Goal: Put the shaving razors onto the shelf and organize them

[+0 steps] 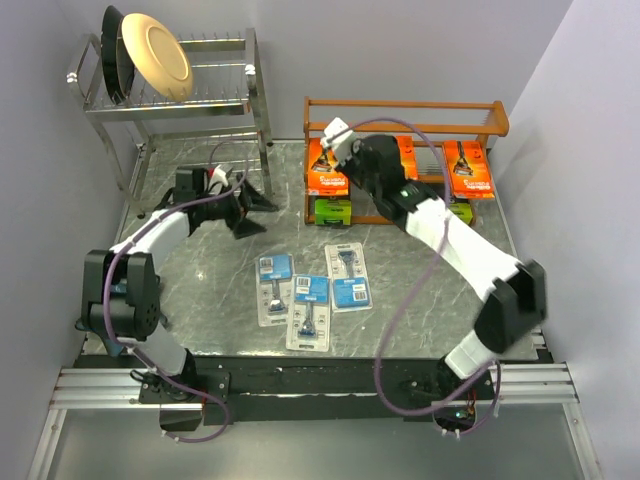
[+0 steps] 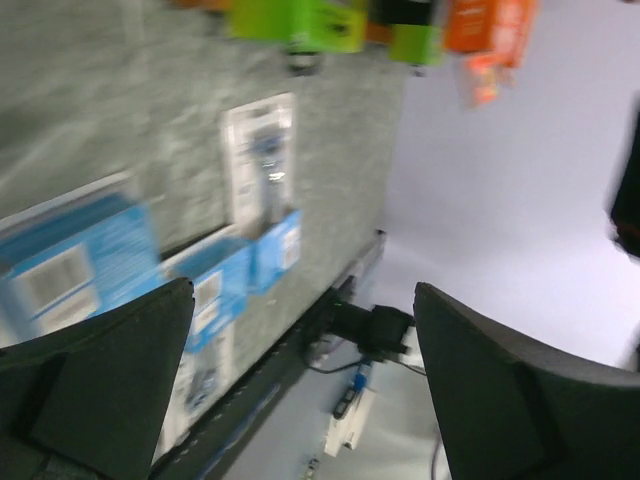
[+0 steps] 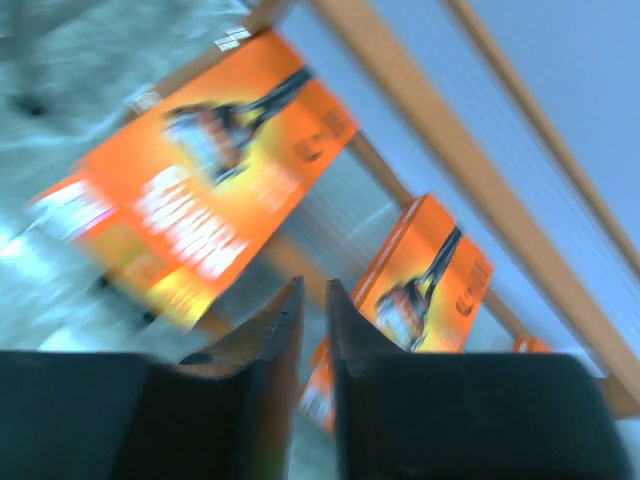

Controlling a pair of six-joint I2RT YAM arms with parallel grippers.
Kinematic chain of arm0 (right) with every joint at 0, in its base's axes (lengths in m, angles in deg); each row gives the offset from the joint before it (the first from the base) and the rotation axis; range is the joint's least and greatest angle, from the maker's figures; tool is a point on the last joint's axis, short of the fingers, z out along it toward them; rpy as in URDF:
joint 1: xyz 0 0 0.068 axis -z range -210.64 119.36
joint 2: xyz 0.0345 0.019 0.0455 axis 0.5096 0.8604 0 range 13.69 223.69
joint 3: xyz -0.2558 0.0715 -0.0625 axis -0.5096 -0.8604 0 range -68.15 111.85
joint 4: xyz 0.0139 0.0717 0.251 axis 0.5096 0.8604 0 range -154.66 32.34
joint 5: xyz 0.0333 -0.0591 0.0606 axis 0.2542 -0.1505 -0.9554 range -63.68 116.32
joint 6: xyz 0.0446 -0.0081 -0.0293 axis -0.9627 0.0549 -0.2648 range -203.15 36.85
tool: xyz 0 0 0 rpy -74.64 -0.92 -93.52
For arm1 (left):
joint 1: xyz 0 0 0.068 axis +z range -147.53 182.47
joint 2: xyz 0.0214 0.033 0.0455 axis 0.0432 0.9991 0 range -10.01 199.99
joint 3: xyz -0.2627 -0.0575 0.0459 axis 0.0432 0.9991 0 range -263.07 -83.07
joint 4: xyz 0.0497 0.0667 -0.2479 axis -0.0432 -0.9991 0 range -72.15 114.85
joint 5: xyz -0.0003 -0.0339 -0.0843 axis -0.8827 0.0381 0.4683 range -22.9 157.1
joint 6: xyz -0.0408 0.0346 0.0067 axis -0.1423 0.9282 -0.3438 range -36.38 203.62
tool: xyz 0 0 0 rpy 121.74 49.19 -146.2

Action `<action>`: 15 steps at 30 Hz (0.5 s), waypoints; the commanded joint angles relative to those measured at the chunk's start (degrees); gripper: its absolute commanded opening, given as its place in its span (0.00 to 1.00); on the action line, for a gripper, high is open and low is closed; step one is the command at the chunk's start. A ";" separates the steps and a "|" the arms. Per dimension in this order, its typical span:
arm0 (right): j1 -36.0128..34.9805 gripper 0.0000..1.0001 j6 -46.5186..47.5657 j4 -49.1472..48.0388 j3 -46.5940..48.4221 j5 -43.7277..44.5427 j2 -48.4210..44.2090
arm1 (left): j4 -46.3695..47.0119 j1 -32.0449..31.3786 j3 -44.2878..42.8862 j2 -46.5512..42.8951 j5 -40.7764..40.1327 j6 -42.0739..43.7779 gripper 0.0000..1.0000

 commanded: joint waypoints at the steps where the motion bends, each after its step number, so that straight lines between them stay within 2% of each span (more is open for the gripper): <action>1: -5.03 0.42 -3.41 10.98 -6.36 -4.09 -8.73 | -10.40 0.03 4.60 -6.32 -7.72 10.40 0.96; 3: -6.44 0.51 -0.63 17.90 -9.77 -11.74 -13.82 | -11.46 0.12 5.92 -8.51 -11.05 12.77 0.96; 5: -7.24 0.63 2.81 20.84 -12.86 -24.80 -19.08 | -12.34 0.55 6.36 -9.93 -12.30 16.27 0.98; 7: -7.33 0.74 7.64 24.35 -16.29 -32.23 -21.13 | -12.09 1.08 7.24 -11.77 -11.78 17.96 0.99; 8: -7.59 0.74 9.83 26.37 -16.39 -37.56 -21.14 | -12.17 1.34 7.42 -12.39 -11.60 18.92 0.99; 11: -8.81 0.76 18.53 35.33 -13.50 -43.40 -16.33 | -11.91 4.15 8.82 -14.85 -9.85 19.46 0.99; 12: -9.43 0.76 23.08 39.62 -11.22 -43.59 -14.39 | -11.56 4.68 9.96 -16.07 -9.58 19.20 0.99; 15: -11.63 0.75 25.94 42.29 -6.65 -43.42 -7.35 | -10.85 8.46 12.33 -19.32 -7.99 18.58 0.99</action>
